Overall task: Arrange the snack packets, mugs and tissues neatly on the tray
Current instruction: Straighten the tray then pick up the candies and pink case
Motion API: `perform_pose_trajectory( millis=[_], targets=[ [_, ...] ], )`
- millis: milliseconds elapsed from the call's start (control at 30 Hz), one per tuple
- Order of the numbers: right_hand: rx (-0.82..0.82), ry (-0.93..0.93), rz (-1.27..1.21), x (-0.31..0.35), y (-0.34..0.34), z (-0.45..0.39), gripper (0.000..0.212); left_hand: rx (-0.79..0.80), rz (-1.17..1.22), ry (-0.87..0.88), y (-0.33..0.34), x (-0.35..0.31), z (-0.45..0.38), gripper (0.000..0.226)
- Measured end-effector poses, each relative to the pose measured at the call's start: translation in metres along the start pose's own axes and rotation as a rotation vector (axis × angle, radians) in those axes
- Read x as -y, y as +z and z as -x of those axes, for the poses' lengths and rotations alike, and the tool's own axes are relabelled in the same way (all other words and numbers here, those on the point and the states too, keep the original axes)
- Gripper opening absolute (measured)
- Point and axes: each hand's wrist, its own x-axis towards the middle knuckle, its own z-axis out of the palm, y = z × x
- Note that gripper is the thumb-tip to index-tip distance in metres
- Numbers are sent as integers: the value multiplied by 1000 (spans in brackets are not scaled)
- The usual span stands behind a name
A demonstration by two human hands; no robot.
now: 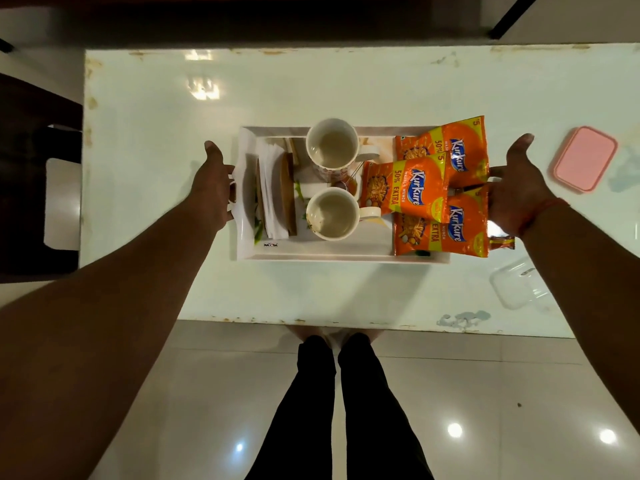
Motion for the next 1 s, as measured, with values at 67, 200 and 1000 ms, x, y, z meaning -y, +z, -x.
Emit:
perform_pose_trajectory(
  millis=[67,200,1000],
  targets=[
    [1,-6,0,1,1,1,79,1,0,6,1,-3,-2,64],
    [-4,-21,-5,3,2,1,76,6,-2,-2,4,-10,-6,65],
    [-45,-80,24,3,11,4,71,42,-20,14,11,-18,-17,74]
  ],
)
